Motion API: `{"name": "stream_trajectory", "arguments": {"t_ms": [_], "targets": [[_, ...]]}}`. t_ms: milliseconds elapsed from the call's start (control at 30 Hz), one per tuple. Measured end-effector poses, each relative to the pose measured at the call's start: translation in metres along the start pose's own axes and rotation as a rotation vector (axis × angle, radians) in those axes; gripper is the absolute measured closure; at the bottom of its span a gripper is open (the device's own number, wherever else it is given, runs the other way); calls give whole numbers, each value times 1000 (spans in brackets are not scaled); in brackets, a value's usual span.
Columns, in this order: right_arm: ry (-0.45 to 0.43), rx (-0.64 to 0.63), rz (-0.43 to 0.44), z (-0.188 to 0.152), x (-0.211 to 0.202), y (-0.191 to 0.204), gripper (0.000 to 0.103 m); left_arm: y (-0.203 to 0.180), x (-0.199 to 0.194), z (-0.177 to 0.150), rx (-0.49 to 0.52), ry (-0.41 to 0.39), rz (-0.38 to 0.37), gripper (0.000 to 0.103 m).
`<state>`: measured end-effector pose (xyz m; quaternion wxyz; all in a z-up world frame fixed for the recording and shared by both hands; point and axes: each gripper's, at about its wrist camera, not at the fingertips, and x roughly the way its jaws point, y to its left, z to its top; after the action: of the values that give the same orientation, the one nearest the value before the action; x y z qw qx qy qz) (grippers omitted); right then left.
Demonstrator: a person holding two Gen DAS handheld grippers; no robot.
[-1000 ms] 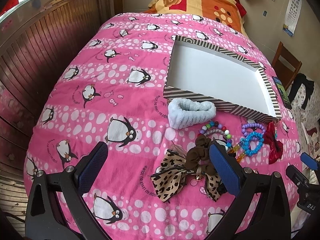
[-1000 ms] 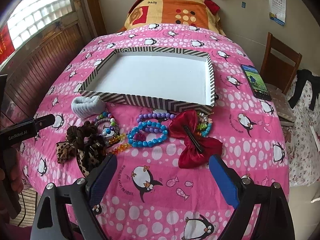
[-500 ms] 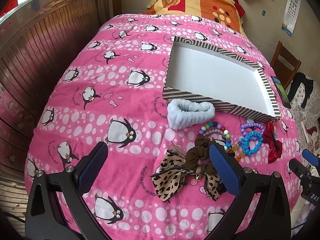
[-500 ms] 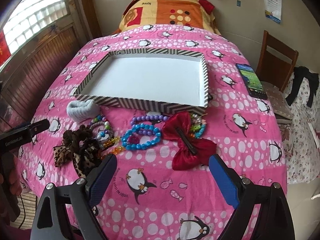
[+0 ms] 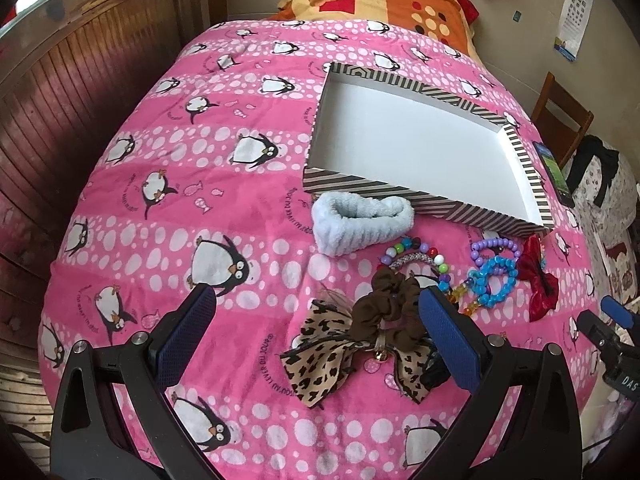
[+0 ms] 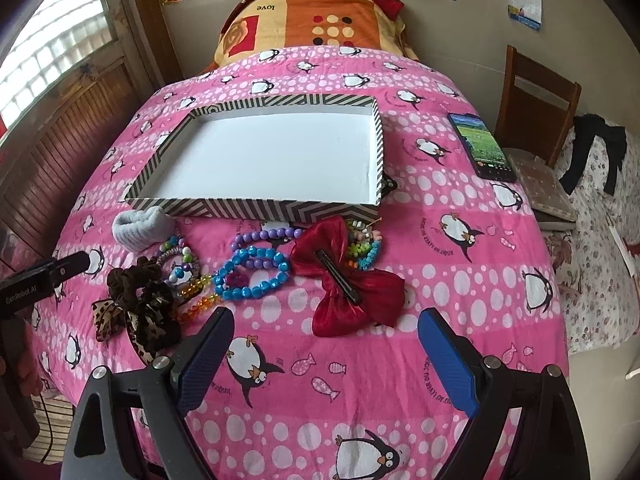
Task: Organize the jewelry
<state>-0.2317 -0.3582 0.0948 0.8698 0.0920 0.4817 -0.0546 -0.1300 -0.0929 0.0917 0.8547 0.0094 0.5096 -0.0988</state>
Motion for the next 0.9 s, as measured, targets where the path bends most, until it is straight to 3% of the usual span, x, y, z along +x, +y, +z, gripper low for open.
{"name": "stream_trajectory", "arguments": {"t_ms": [900], "targets": [[14,-16,-34,6,13,13,11,6,8,8,12,5,0,1]]}}
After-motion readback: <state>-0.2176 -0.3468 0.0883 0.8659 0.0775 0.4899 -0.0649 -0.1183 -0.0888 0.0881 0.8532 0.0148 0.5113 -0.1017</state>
